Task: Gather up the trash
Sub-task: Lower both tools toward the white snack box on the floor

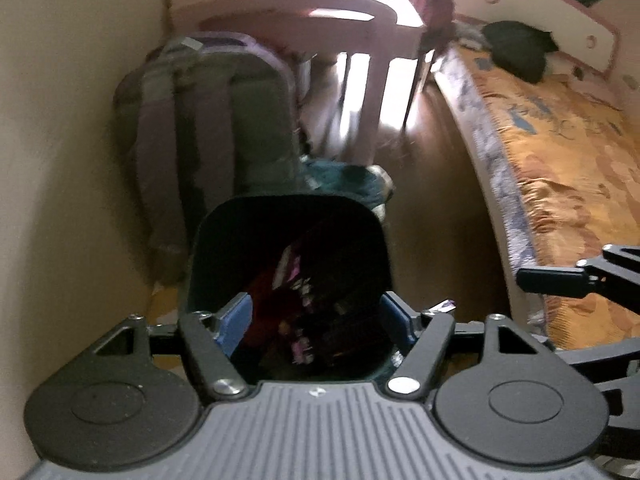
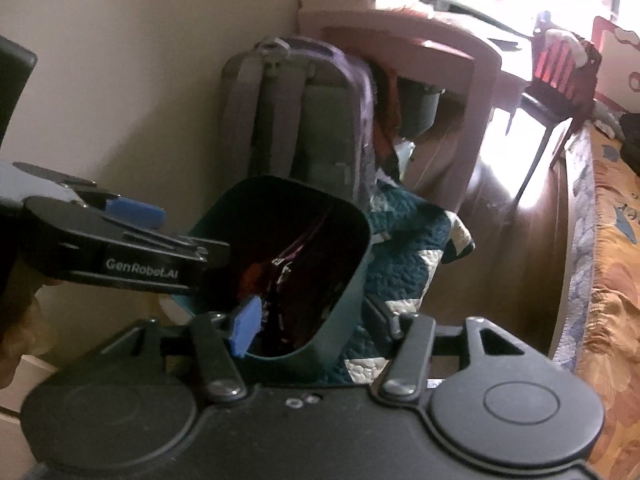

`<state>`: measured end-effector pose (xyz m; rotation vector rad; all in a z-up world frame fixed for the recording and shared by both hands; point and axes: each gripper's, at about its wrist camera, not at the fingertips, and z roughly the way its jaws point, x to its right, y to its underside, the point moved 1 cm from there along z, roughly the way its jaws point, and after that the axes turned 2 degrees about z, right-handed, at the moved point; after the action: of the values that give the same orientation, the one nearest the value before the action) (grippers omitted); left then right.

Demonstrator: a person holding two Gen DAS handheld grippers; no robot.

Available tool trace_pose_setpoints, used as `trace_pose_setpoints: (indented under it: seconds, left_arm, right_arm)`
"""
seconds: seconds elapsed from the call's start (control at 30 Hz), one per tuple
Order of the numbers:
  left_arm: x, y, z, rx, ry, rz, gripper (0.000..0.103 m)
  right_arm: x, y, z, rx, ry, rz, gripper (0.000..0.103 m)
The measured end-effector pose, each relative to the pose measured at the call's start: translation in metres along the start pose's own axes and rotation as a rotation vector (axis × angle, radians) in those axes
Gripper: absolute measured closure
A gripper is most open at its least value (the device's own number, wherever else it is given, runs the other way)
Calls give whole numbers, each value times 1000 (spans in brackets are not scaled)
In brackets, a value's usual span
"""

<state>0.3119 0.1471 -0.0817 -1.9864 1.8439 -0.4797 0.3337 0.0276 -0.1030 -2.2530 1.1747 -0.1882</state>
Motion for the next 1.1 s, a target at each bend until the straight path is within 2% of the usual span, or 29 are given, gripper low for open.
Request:
trace_pose_setpoints:
  seconds: [0.17,0.37,0.47,0.53,0.6,0.67,0.87,1.1]
  left_arm:
    - [38,-10,-9,37,23,50,26]
    - [95,-22,-3,60,35,78,26]
    - [127,-29,7,65,47,68,23]
    - [146,-31,13,64,58,48,23]
    - [168,-33,21,61,64,29,23]
    - [187,-34,30,53,68,12,22]
    - [239,-34,77,-1,100,-17,19]
    - [268,-7,169,-95,87,-21,18]
  right_arm:
    - [25,12,-26,40,2,32,41]
    - [81,30,-53,82,23,74,31]
    - [118,40,-63,95,30,93,28]
    - [142,47,-69,97,33,89,24]
    - [168,53,-73,95,32,77,16]
    - [193,59,-76,86,38,55,15]
    - [262,77,-62,53,49,16,5]
    - [331,114,-7,-43,44,103,4]
